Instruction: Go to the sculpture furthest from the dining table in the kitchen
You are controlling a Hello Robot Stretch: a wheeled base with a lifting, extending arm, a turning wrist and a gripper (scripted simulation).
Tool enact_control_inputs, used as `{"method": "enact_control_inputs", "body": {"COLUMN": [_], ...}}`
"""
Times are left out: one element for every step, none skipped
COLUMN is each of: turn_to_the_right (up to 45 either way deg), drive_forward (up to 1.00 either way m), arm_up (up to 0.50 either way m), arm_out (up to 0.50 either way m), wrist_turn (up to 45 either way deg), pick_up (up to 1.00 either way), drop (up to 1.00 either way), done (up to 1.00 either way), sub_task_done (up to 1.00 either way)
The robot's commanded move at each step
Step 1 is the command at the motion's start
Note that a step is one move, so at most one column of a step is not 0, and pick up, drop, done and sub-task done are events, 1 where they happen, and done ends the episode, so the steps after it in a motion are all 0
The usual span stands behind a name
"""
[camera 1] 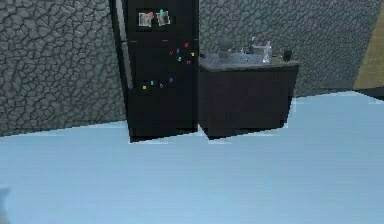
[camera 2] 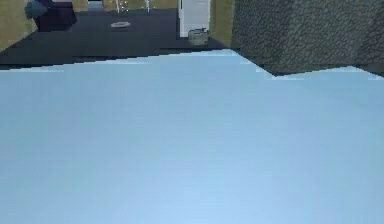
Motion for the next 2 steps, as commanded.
{"method": "enact_control_inputs", "body": {"turn_to_the_right": [0.0, -6.0], "drive_forward": [1.0, 0.0], "arm_up": [0.0, 0.0], "arm_out": [0.0, 0.0], "wrist_turn": [0.0, 0.0], "pick_up": [0.0, 0.0], "drop": [0.0, 0.0], "done": [0.0, 0.0], "sub_task_done": [0.0, 0.0]}}
